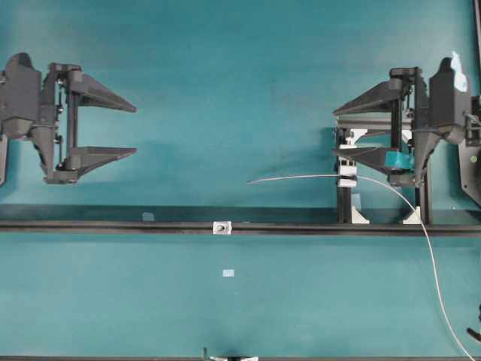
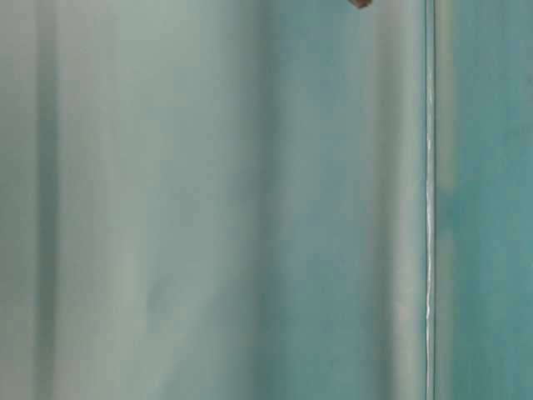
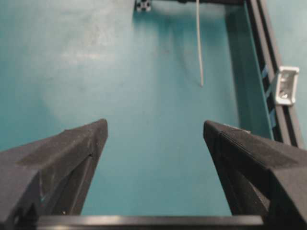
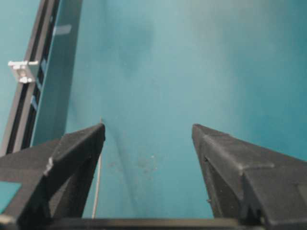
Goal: Insert the wire through the hole in the metal fitting marked with a red label. (retake)
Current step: 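Move both grippers inward, right gripper toward the white wire end, then lower the right gripper over the wire and close on it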
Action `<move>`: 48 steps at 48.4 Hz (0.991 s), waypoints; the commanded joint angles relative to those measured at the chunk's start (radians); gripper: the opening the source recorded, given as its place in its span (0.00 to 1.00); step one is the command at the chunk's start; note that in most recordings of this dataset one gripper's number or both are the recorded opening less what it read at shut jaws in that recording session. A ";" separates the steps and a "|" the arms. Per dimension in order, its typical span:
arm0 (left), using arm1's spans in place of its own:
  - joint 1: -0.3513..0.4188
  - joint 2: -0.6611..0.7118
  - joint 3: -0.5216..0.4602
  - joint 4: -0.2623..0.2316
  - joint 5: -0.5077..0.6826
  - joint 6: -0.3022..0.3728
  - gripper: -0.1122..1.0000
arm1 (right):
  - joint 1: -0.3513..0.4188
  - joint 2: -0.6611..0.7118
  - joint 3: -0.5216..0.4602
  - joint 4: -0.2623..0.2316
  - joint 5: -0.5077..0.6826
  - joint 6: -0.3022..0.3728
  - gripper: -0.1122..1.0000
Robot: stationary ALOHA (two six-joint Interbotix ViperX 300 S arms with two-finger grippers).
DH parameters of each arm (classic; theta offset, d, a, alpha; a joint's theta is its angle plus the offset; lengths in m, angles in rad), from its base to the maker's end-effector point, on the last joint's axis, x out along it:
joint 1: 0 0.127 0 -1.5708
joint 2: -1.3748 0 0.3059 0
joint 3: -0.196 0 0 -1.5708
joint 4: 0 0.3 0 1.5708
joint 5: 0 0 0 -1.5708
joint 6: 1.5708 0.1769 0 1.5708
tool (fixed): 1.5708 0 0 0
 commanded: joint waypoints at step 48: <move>0.003 0.201 -0.083 -0.002 -0.028 -0.002 0.46 | 0.051 0.377 -0.176 0.000 -0.041 0.041 0.84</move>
